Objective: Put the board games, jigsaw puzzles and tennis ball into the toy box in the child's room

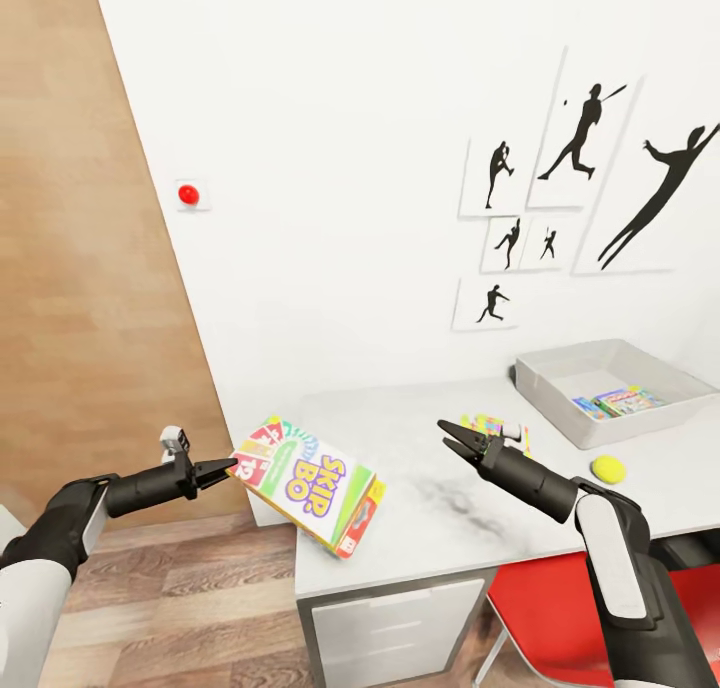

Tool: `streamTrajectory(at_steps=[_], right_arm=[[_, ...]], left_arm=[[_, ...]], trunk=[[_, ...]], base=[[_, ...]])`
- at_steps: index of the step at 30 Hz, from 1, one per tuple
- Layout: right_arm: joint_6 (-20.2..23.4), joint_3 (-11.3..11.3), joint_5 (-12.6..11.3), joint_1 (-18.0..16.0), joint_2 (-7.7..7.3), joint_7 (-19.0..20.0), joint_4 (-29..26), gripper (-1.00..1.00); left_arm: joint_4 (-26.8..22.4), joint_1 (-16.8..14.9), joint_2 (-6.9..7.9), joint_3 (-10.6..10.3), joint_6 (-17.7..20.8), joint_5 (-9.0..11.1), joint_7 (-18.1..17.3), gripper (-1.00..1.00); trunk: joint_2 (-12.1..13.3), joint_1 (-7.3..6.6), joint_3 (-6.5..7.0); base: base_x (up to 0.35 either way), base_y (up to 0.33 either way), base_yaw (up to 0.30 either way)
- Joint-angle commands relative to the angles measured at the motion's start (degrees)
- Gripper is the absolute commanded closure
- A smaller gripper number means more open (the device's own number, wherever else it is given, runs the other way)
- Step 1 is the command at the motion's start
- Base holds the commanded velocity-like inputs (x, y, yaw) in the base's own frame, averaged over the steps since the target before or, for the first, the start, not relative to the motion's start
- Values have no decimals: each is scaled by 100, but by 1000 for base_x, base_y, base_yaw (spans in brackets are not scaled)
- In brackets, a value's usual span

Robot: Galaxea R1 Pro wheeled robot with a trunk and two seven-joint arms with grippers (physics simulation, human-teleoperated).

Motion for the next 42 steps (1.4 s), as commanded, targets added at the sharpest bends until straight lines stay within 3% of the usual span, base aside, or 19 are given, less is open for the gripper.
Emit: streamTrajectory(at_steps=[1, 6, 12, 20, 37, 42], right_arm=[[20, -4, 28, 2, 4, 29, 6, -100], [9, 7, 36, 110, 41, 42, 8, -100], [23, -12, 30, 169, -8, 78, 1, -100], [13, -24, 28, 173, -15, 56, 33, -100], [-101, -36, 26, 174, -18, 99, 48, -100], [-107, -172, 16, 175, -23, 128, 49, -100]], left_arm=[[0, -4, -6, 4, 60, -17, -30, 100], [0, 1, -19, -8, 60, -18, -30, 100], [0, 4, -11, -242, 60, 3, -30, 100], [0, 5, 0, -263, 60, 10, -30, 100], [0, 5, 3, -261, 60, 10, -30, 100], [-4, 5, 2, -261, 60, 10, -30, 100]], trunk=[[35, -21, 11], [236, -131, 100], [476, -263, 208], [797, -439, 352], [1479, -812, 657], [1680, -922, 747]], base=[[0, 0, 0], [0, 0, 0], [0, 0, 0], [0, 0, -34], [0, 0, -256], [0, 0, -281]])
